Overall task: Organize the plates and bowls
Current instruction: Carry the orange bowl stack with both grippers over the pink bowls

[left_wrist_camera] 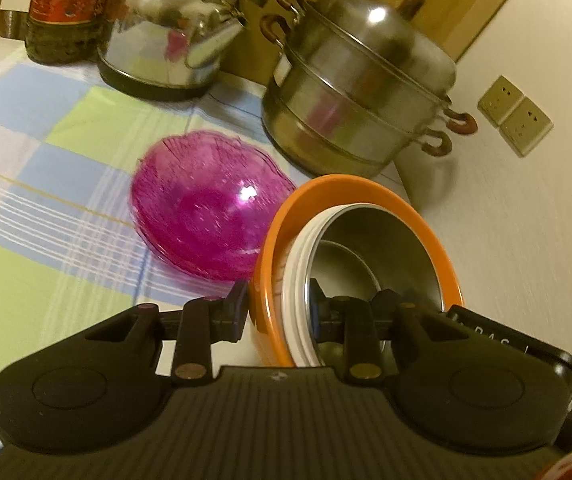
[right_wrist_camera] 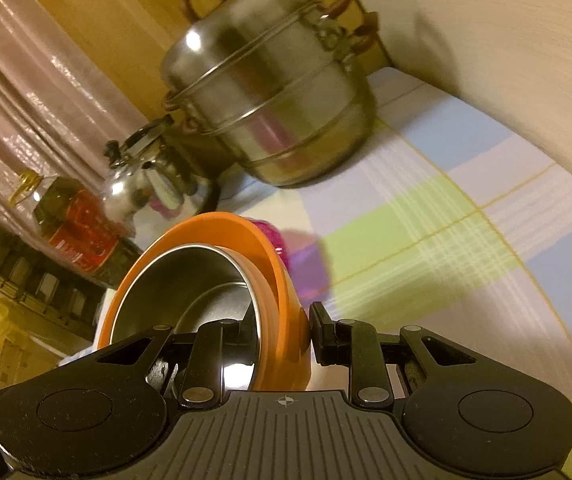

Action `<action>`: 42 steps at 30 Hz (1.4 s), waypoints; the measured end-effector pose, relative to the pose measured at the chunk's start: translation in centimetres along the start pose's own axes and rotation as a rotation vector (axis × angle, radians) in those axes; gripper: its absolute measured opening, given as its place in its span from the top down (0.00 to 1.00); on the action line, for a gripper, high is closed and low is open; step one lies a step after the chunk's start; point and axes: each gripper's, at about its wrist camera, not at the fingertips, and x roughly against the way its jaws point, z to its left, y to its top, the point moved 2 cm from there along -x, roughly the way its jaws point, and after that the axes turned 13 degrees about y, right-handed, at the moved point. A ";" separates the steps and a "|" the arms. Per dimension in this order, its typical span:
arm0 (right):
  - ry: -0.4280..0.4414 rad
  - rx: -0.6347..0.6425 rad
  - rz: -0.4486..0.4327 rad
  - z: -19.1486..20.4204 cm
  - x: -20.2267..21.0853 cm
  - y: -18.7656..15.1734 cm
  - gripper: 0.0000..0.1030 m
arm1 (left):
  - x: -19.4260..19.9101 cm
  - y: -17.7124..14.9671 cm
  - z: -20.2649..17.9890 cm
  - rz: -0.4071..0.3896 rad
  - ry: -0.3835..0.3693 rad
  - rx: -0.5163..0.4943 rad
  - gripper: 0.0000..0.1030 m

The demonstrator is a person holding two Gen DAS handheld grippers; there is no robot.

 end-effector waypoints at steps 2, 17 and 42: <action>0.011 0.006 0.009 0.6 -0.6 0.0 0.75 | 0.2 0.4 0.6 -0.006 0.006 0.002 0.75; 0.026 0.042 0.042 2.9 -3.5 0.4 0.75 | -0.4 2.6 3.4 -0.014 0.012 0.042 0.75; 0.032 0.093 0.099 3.2 -11.0 4.8 0.75 | -6.1 8.2 4.9 -0.016 0.005 0.108 0.75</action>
